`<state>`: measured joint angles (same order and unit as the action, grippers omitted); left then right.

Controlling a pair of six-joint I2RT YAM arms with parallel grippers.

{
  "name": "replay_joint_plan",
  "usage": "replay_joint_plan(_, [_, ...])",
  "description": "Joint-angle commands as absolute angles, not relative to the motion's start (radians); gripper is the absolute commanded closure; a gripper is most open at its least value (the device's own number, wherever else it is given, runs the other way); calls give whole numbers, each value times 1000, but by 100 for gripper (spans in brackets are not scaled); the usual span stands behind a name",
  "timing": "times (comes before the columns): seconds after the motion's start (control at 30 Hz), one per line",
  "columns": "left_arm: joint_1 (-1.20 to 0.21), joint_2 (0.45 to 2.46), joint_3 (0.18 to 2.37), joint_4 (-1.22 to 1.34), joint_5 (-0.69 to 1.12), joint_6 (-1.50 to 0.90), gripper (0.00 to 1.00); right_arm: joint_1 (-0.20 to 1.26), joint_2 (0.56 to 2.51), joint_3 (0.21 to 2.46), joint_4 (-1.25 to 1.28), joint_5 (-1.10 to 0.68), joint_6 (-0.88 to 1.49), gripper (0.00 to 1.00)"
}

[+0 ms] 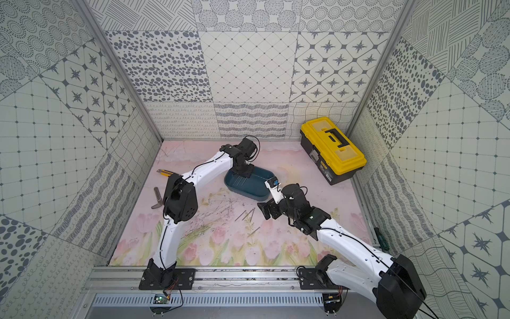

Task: Put the nails on the desktop into the storage box
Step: Place the nail in the storage box, then pick up the nail from the center of the board.

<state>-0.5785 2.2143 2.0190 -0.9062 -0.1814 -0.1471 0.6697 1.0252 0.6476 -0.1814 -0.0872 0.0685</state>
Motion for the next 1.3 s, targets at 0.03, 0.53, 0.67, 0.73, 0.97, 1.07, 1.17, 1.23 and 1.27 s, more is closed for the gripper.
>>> replay_joint_plan(0.03, [-584, 2001, 1787, -853, -187, -196, 79, 668, 1019, 699, -190, -113, 77, 3])
replay_joint_plan(0.53, [-687, 1712, 1302, -702, -17, -294, 76, 789, 989, 699, -271, -123, 71, 5])
replay_joint_plan(0.67, [-718, 1718, 1244, -640, 44, -287, 72, 829, 953, 676, -298, -116, 111, 5])
replay_joint_plan(0.73, [-730, 1733, 1232, -619, 69, -269, 71, 847, 925, 657, -300, -109, 128, 5])
replay_joint_plan(0.97, [-735, 1805, 1236, -581, 133, -205, 72, 882, 871, 632, -329, -86, 154, 4])
replay_joint_plan(1.07, [-737, 1820, 1239, -583, 130, -179, 73, 889, 870, 632, -330, -78, 155, 4])
replay_joint_plan(1.17, [-736, 1836, 1244, -591, 120, -153, 73, 889, 879, 636, -324, -78, 155, 4])
replay_joint_plan(1.23, [-734, 1846, 1245, -594, 114, -139, 73, 889, 888, 640, -318, -78, 157, 4])
replay_joint_plan(1.27, [-735, 1849, 1246, -595, 110, -134, 73, 890, 891, 640, -316, -78, 156, 4])
